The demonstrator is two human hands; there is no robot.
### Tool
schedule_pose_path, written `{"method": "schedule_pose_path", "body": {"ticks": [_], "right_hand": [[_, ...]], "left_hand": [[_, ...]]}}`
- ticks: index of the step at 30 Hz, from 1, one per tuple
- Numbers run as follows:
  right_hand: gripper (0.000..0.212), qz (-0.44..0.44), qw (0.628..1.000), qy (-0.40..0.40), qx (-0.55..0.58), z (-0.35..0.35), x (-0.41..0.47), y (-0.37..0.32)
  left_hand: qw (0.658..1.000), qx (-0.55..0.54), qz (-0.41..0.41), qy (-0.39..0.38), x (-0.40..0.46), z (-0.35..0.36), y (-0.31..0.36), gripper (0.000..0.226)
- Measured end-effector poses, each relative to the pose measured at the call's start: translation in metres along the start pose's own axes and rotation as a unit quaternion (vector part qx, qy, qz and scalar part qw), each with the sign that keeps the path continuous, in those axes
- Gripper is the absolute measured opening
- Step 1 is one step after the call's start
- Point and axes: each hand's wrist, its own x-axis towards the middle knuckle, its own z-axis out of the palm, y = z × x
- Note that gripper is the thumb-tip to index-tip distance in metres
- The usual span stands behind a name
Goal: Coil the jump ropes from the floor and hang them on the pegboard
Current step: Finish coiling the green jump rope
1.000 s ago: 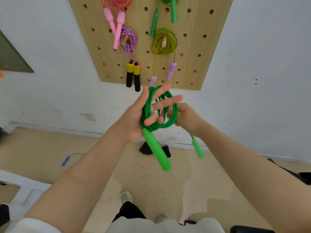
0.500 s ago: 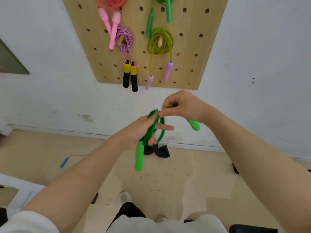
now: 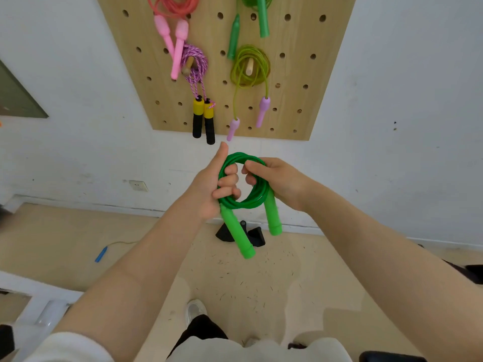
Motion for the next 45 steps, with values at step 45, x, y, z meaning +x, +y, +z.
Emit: {"method": "schedule_pose_path", "body": {"ticks": [45], "right_hand": [[0.032, -0.269, 0.691, 0.125, -0.659, -0.006, 0.006, 0.029]], "left_hand": [[0.899, 0.425, 0.104, 0.033, 0.004, -0.016, -0.004, 0.029]]}}
